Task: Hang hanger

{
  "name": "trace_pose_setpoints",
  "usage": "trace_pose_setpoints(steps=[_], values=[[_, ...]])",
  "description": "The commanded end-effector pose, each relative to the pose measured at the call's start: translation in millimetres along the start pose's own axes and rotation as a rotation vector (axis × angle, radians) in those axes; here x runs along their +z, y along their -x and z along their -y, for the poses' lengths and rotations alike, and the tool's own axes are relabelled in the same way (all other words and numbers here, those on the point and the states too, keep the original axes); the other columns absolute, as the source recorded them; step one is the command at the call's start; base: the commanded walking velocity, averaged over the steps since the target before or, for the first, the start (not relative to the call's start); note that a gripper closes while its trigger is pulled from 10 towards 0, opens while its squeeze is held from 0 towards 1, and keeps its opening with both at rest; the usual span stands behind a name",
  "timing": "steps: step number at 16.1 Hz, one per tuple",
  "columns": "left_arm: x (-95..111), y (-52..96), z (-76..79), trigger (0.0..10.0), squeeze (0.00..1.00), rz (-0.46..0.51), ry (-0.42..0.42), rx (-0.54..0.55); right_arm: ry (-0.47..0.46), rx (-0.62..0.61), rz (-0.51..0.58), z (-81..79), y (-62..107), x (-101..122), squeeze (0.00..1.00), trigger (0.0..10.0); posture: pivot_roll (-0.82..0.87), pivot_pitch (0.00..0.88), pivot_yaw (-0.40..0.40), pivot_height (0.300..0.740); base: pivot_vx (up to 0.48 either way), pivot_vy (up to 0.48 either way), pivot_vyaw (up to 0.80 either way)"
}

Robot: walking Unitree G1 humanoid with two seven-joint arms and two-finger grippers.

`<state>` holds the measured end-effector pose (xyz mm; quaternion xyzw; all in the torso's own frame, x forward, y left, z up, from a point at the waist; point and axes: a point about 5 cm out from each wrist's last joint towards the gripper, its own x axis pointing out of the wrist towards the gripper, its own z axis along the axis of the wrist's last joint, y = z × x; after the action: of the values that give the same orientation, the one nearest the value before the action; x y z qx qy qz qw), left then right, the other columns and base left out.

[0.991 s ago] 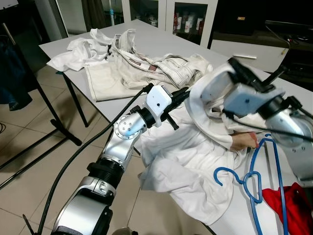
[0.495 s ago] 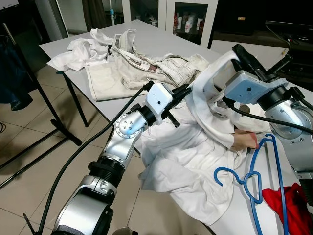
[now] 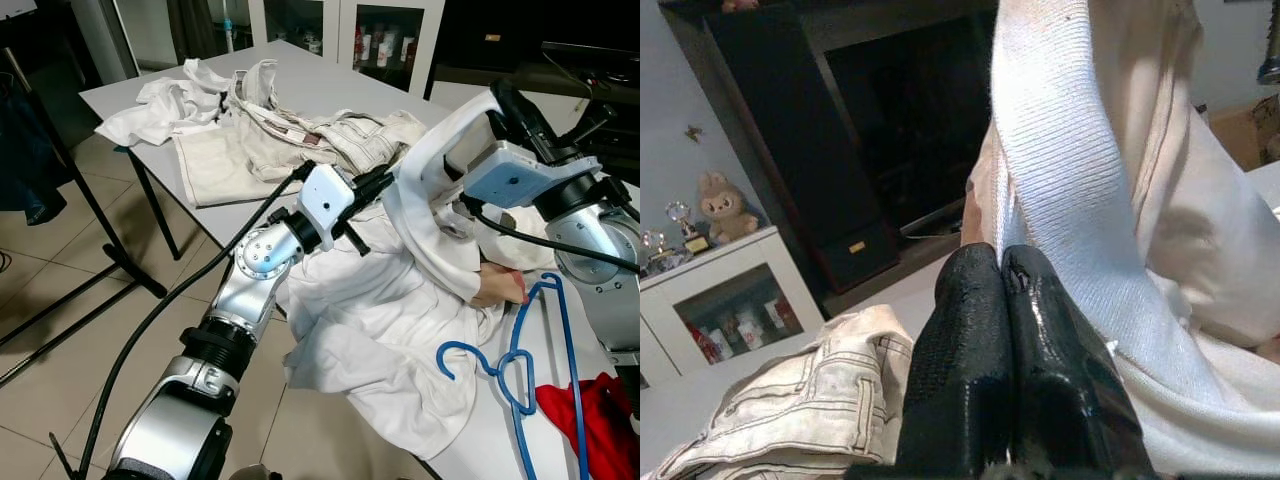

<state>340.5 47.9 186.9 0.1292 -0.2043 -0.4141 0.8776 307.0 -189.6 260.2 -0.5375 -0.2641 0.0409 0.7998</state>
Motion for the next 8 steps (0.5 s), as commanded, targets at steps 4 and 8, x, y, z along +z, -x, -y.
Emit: trace_pose_setpoints(steps=[4, 8], values=[[-7, 5.0, -7.2, 10.0, 0.0, -0.051, 0.016, 0.028, -0.348, 0.109, -0.177, -31.4, 12.8, -11, 0.0, 10.0, -0.01, 0.0, 0.056, 0.723, 0.0, 0.0, 0.0], [-8, 8.3, -11.1, 10.0, 0.0, -0.059, 0.031, 0.046, -0.573, 0.193, -0.271, -68.6, 23.5, 0, 0.36, 10.0, -0.01, 0.0, 0.061, 0.723, 0.0, 0.0, 0.0]])
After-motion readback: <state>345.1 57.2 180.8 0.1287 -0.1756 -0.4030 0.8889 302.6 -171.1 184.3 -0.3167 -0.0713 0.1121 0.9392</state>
